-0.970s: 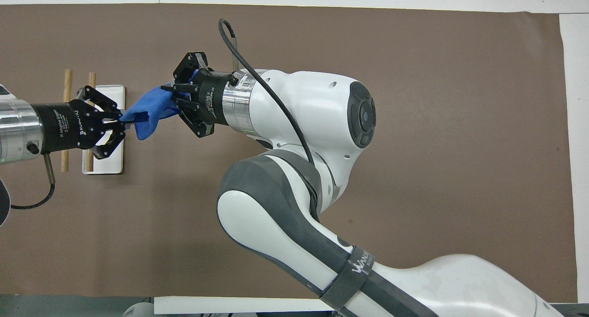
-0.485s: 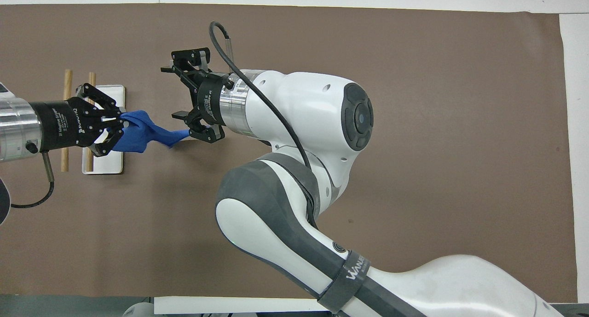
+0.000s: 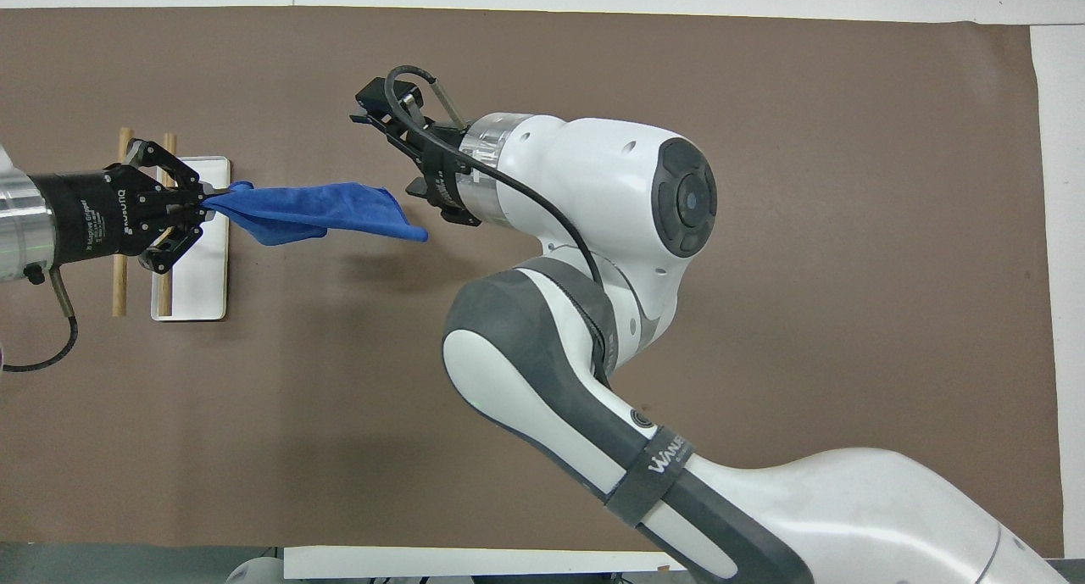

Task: Right arm passes towel to left arm to hang
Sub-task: 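Open the right gripper and withdraw it while the left gripper holds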

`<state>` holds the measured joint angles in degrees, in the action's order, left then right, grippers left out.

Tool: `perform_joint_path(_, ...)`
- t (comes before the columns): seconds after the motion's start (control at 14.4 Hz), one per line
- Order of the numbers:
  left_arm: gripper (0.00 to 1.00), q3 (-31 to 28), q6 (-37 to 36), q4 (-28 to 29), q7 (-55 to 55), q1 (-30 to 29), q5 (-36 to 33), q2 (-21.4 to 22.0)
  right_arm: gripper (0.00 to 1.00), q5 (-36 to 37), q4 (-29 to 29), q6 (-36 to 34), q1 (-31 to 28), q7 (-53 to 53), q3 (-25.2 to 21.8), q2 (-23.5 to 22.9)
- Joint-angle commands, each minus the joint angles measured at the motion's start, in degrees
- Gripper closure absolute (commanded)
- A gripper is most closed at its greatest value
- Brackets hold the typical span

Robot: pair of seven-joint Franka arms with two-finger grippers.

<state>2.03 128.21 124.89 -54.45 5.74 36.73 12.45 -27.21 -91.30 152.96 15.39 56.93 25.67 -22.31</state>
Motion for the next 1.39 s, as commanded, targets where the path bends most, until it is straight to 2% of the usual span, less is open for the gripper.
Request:
perform_joint_path(0.0,1.0,0.0,-1.8,-0.8,16.5,-1.1,-0.6,-0.4,0.02,0.9,-6.2,-0.6,-1.0,-15.6,-3.7,4.3)
perform_joint_path(0.07,1.0,0.1,-2.5,-0.9,23.7,-2.6,-1.3,-0.4,0.02,0.9,-8.3,-1.2,-1.0,-20.5,-5.3,5.4)
perform_joint_path(0.21,0.99,-0.2,-4.3,-1.3,35.0,-3.3,-1.8,-0.5,0.02,1.0,-12.4,-8.1,-1.8,-30.6,-8.9,8.1)
perform_joint_path(0.42,0.99,0.1,-6.5,-3.9,41.9,-4.5,-12.3,-2.1,0.01,5.0,-13.0,-25.8,-2.6,-42.1,-17.6,11.3)
perform_joint_path(0.69,0.98,0.0,-5.5,-4.7,43.0,-4.6,-13.3,-3.5,0.01,16.2,-12.3,-43.2,-2.6,-50.8,-28.6,14.8)
perform_joint_path(0.83,0.98,-0.1,-5.4,-4.6,41.4,-5.2,-13.2,-3.5,0.01,20.0,-12.3,-47.2,-2.6,-54.8,-33.3,16.0)
perform_joint_path(0.97,0.98,0.0,-4.8,-4.7,41.2,-7.7,-13.1,-3.6,0.01,24.5,-12.3,-48.2,-2.6,-55.0,-36.5,17.3)
perform_joint_path(1.11,0.98,0.1,-2.5,-4.8,41.2,-9.6,-13.0,-4.3,0.01,25.8,-12.3,-49.2,-2.6,-57.6,-39.8,18.8)
perform_joint_path(1.32,0.98,-0.1,1.0,-5.1,41.0,-10.7,-12.6,-4.9,0.01,25.8,-9.2,-54.5,-2.6,-59.1,-40.5,20.2)
